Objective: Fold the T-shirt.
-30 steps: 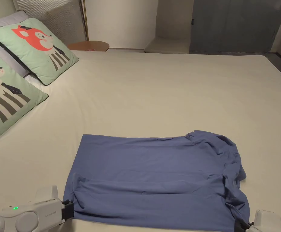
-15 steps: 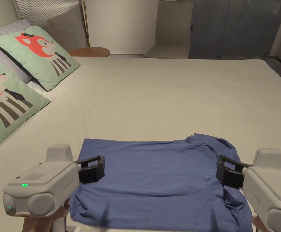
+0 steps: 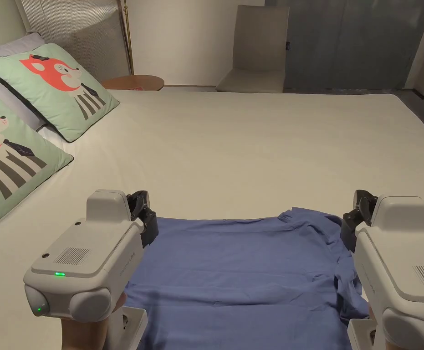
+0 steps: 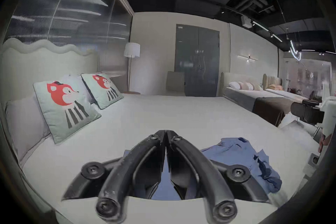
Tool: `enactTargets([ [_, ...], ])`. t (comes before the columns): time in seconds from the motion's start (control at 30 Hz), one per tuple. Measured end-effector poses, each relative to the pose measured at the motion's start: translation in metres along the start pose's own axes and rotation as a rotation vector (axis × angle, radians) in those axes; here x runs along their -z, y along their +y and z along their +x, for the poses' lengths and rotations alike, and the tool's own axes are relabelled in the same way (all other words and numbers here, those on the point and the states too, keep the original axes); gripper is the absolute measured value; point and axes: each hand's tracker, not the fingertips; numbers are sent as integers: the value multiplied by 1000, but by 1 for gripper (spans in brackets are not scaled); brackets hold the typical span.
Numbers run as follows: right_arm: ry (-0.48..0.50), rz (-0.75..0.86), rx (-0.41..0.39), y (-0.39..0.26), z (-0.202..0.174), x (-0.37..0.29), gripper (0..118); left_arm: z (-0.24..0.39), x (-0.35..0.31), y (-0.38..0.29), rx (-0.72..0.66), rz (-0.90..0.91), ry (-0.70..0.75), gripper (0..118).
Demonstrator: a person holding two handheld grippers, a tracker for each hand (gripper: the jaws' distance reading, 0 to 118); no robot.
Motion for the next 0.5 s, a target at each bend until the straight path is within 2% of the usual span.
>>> enactTargets([
  [0.23, 4, -14, 1, 1, -1, 21, 1, -6, 37, 7, 19, -66, 9, 0],
  [0.5, 20, -41, -11, 6, -3, 58, 1, -42, 137, 10, 29, -319, 8, 0],
])
